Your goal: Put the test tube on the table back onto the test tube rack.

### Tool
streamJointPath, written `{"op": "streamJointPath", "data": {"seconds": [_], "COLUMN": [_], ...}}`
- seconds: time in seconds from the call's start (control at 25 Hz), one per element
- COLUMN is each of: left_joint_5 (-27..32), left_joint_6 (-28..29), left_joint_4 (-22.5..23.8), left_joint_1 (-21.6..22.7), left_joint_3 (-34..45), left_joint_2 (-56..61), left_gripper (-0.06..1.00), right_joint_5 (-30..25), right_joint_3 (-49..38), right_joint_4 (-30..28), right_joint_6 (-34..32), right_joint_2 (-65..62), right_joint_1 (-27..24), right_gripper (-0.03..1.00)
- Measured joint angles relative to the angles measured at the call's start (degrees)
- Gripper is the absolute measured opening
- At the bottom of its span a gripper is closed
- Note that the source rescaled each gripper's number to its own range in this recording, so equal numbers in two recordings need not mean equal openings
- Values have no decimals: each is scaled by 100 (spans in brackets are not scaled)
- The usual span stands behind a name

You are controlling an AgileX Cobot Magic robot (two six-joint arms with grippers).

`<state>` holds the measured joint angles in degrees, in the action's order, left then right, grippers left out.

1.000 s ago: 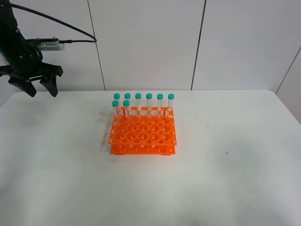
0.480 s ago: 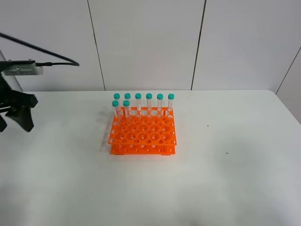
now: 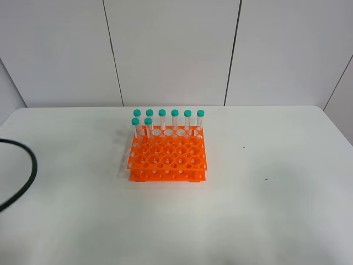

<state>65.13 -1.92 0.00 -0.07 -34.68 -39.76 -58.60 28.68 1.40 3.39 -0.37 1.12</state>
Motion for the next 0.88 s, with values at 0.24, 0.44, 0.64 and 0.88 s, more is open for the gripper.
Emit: {"op": "streamJointPath", "data": {"seconds": [0.24, 0.44, 0.64, 0.88], "left_joint_5": [-414, -454, -454, -448], "left_joint_6": [0, 0, 0, 50], "left_joint_4": [0, 0, 0, 32], "left_joint_1": [0, 0, 0, 0], "left_joint_3": [614, 632, 632, 632], "left_joint_2": [1811, 2801, 3606, 3989], "left_gripper": [97, 97, 97, 97], "right_joint_5": [0, 0, 0, 0], "right_joint_3": [0, 0, 0, 0], "right_joint_4": [0, -5, -5, -5], "right_joint_6": [0, 0, 0, 0], "right_joint_2": [0, 0, 0, 0], "right_joint_1": [0, 0, 0, 0], "right_gripper": [94, 94, 94, 94]}}
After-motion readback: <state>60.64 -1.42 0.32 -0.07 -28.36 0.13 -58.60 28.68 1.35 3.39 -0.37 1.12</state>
